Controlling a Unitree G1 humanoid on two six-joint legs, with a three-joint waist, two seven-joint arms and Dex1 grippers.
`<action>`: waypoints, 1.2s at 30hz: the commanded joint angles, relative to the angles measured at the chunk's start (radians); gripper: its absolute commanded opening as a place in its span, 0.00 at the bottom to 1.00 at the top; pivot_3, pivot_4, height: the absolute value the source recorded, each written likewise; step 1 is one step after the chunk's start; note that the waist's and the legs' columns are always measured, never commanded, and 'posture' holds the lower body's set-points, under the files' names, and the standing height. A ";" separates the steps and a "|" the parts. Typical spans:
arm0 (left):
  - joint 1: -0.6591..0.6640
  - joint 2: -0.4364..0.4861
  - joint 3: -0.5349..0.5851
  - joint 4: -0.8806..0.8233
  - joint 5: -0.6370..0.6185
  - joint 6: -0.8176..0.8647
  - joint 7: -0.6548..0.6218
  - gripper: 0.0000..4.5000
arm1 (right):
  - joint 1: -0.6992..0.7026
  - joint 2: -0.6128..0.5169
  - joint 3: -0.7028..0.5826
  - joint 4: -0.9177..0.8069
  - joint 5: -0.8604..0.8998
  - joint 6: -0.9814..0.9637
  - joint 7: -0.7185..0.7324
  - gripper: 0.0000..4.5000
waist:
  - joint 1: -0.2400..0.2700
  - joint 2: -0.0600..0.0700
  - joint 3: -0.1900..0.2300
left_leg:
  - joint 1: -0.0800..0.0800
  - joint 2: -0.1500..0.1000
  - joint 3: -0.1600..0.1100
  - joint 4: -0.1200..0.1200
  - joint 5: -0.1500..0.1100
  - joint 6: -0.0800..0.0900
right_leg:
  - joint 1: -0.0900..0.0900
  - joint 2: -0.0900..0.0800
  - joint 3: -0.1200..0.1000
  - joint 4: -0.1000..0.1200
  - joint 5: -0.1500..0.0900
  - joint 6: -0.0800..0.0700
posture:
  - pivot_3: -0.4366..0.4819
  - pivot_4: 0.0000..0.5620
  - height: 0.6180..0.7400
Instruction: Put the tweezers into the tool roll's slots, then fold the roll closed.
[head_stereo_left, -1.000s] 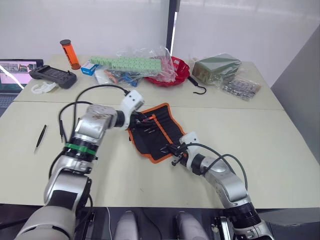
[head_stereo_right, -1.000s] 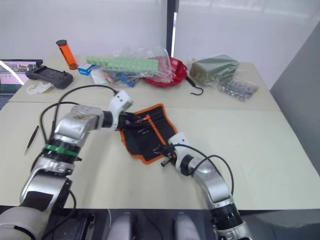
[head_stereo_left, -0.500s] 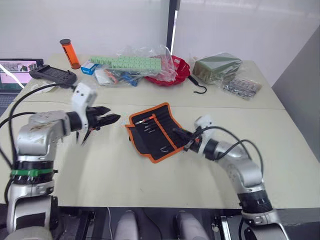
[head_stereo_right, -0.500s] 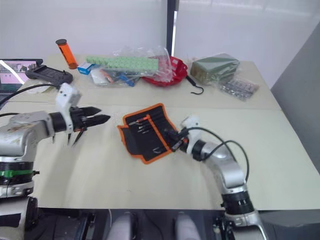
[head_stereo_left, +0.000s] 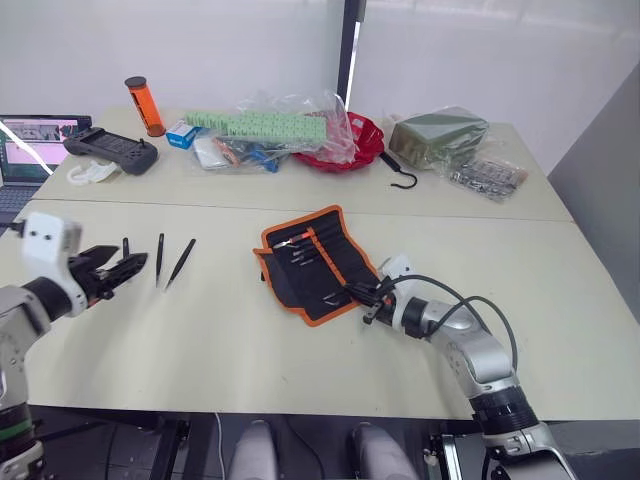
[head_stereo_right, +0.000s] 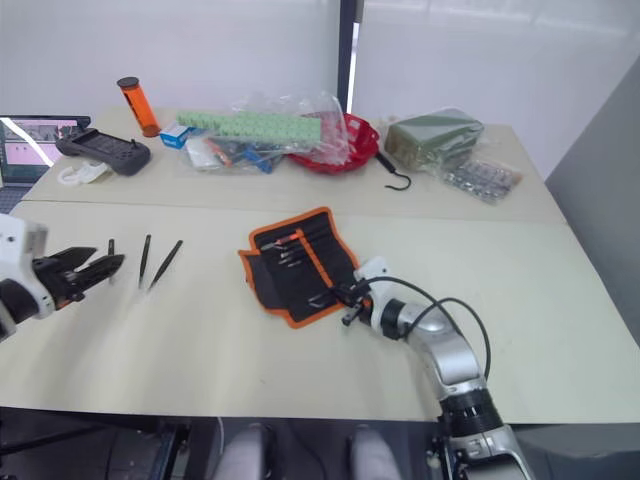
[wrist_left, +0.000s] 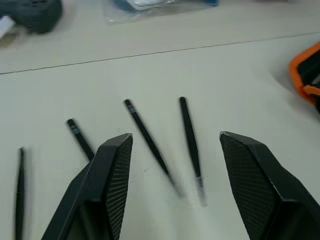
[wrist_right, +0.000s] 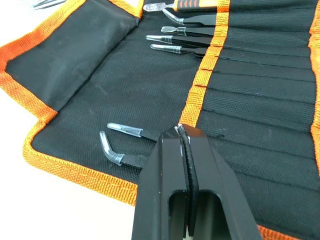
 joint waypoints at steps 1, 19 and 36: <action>0.034 -0.015 0.093 -0.020 -0.014 -0.023 0.057 0.66 | 0.030 0.003 0.021 0.011 -0.030 0.008 -0.023 0.00 | 0.000 -0.001 0.000 | 0.000 0.000 0.000 0.000 0.000 0.000 | 0.001 0.000 0.000 0.000 0.000 0.000 | 0.48 0.27 0.97; 0.481 -0.296 0.331 -0.038 -0.068 -0.328 0.158 0.66 | 0.002 0.004 0.066 0.068 -0.042 0.014 0.028 0.00 | -0.005 -0.018 -0.011 | 0.011 0.002 0.004 -0.008 0.000 -0.001 | 0.003 -0.001 0.000 0.000 -0.010 -0.008 | 0.48 0.27 0.97; 0.197 -0.063 0.127 0.312 -0.012 -0.390 0.173 0.66 | 0.026 0.011 0.058 0.031 -0.041 0.027 -0.002 0.00 | -0.005 -0.019 -0.012 | 0.014 0.002 0.005 -0.013 0.000 -0.001 | 0.003 0.000 0.000 0.000 -0.011 -0.010 | 0.48 0.27 0.97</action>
